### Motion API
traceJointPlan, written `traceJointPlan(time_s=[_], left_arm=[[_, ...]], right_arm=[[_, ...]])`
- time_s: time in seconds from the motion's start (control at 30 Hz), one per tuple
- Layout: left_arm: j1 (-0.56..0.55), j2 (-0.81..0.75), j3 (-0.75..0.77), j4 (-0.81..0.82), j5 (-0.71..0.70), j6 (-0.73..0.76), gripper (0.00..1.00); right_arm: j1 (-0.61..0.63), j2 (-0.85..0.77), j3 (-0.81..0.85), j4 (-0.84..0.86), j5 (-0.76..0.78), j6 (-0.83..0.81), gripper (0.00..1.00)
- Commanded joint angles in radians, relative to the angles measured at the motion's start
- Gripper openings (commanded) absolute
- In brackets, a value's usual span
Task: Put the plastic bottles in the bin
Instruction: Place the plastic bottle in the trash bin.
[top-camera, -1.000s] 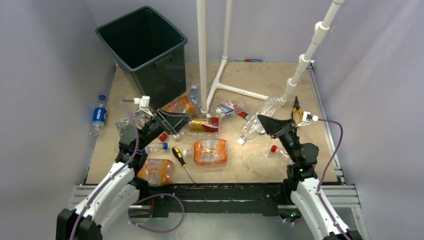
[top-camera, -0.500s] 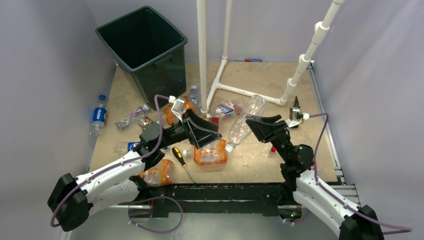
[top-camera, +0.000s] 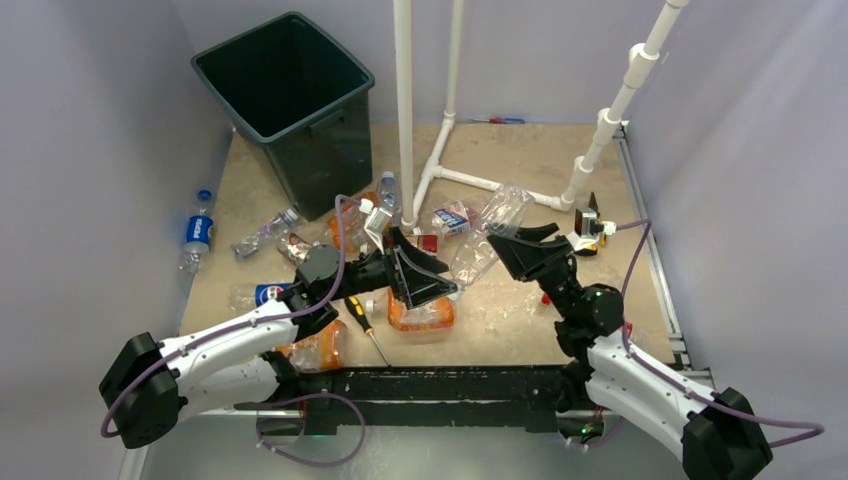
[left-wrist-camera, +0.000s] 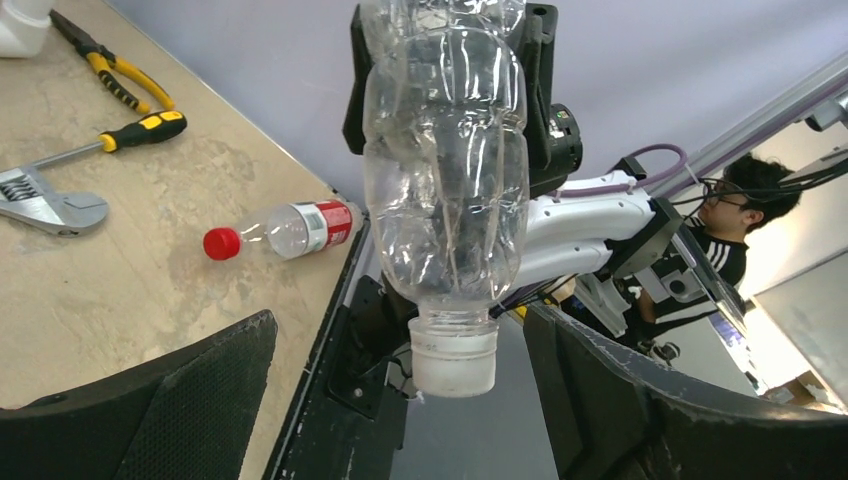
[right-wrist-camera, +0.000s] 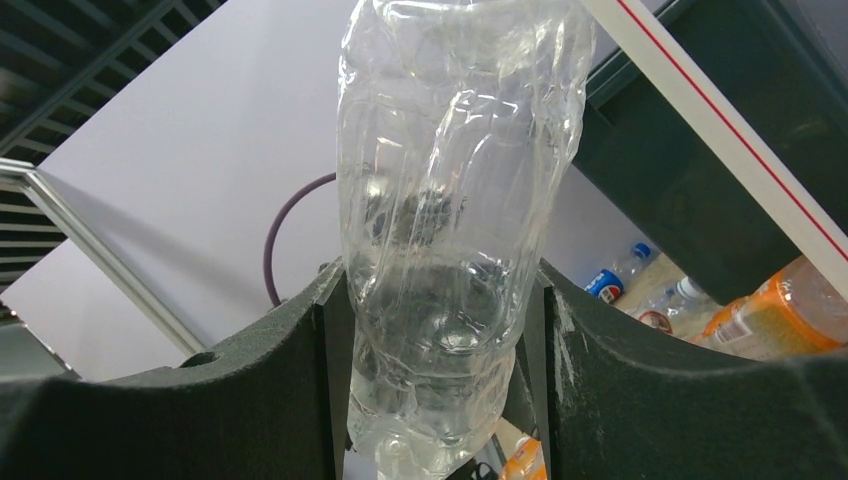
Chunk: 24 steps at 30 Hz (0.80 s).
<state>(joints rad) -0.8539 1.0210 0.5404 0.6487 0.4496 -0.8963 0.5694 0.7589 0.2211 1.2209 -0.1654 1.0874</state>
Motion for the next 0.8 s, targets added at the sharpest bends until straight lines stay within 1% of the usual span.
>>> traceJointPlan(time_s=[0.0, 0.1, 0.23, 0.3, 0.37, 0.47, 0.53, 0.57, 0.67, 0.7, 0.73, 0.77], left_arm=[[-0.023, -0.023, 0.051, 0.029, 0.013, 0.047, 0.94], [-0.027, -0.038, 0.041, 0.031, 0.013, 0.059, 0.9], [-0.027, -0.057, 0.028, 0.037, 0.019, 0.064, 0.78], [-0.027, -0.062, 0.028, 0.029, 0.017, 0.07, 0.74], [-0.027, -0.065, 0.028, 0.021, 0.015, 0.073, 0.73], [-0.027, -0.07, 0.027, 0.019, 0.018, 0.071, 0.78], [-0.027, -0.071, 0.027, 0.018, 0.026, 0.075, 0.77], [-0.027, -0.071, 0.027, 0.016, 0.027, 0.077, 0.76], [-0.027, -0.069, 0.027, 0.009, 0.031, 0.081, 0.64], [-0.027, -0.067, 0.029, 0.009, 0.034, 0.08, 0.62], [-0.027, -0.064, 0.031, 0.011, 0.039, 0.079, 0.63], [-0.027, -0.06, 0.033, 0.011, 0.052, 0.076, 0.69]], right_arm=[[0.027, 0.016, 0.055, 0.092, 0.031, -0.032, 0.34], [0.043, 0.037, 0.055, 0.115, 0.032, -0.033, 0.34], [0.064, 0.044, 0.054, 0.125, 0.044, -0.044, 0.33], [0.072, 0.045, 0.059, 0.126, 0.041, -0.052, 0.33], [0.078, 0.046, 0.065, 0.124, 0.038, -0.058, 0.33], [0.083, 0.042, 0.07, 0.121, 0.037, -0.066, 0.33], [0.085, 0.042, 0.071, 0.122, 0.033, -0.067, 0.33], [0.086, 0.042, 0.072, 0.125, 0.031, -0.067, 0.33], [0.087, 0.039, 0.07, 0.128, 0.028, -0.067, 0.33], [0.087, 0.035, 0.069, 0.127, 0.029, -0.068, 0.33], [0.087, 0.031, 0.069, 0.124, 0.029, -0.073, 0.33], [0.087, 0.025, 0.069, 0.114, 0.033, -0.08, 0.33]])
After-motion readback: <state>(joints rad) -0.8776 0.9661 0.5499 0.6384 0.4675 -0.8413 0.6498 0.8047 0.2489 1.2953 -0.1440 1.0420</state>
